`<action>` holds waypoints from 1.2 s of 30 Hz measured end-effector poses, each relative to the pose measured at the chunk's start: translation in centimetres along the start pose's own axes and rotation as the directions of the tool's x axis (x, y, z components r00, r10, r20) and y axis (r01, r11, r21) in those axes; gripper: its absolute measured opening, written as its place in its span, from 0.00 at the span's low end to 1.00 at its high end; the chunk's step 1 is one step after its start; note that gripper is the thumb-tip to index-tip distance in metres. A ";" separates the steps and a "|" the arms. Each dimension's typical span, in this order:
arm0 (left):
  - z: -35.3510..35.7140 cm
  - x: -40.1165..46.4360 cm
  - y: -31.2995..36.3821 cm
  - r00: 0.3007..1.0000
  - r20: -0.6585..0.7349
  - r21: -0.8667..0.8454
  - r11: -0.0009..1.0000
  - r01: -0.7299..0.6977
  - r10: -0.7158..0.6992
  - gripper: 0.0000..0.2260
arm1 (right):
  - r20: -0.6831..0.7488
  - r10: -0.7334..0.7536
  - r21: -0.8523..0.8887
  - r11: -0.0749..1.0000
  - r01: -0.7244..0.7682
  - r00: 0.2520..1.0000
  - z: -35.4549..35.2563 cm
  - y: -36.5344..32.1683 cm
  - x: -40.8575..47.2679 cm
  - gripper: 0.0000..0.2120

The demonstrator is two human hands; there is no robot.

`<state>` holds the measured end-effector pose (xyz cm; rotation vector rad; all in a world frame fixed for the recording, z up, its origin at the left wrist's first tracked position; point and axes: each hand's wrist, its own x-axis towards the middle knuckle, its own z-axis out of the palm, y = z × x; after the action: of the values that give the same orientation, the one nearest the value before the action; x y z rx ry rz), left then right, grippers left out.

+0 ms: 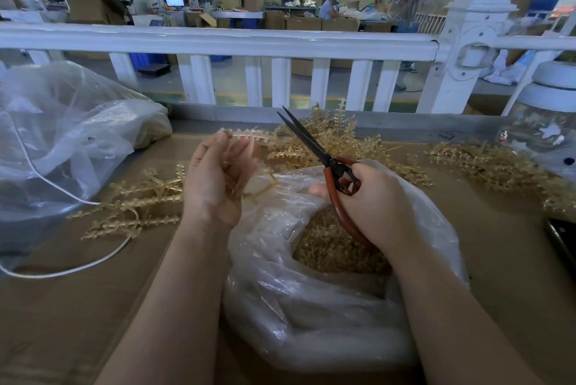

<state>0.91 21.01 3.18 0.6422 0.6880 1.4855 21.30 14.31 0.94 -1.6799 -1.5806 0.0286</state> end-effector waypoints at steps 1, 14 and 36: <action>-0.4 0.2 0.3 0.997 -0.071 -0.015 0.999 -0.032 0.031 0.11 | 0.000 -0.001 -0.010 1.000 0.001 1.000 0.0 0.0 0.0 0.32; -4.7 2.9 2.1 0.562 -0.668 0.289 0.866 -0.407 0.487 0.02 | 0.044 0.024 -0.064 0.998 -0.021 0.999 0.1 0.0 0.1 0.41; -1.5 1.1 -4.4 0.852 0.502 0.865 0.086 -0.494 -0.148 0.31 | -0.020 0.074 -0.145 0.987 -0.076 0.997 0.2 0.4 0.1 0.31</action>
<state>2.64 22.10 -1.13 2.2186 1.2345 0.7188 21.52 14.56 0.61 -1.8479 -1.5395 -0.0622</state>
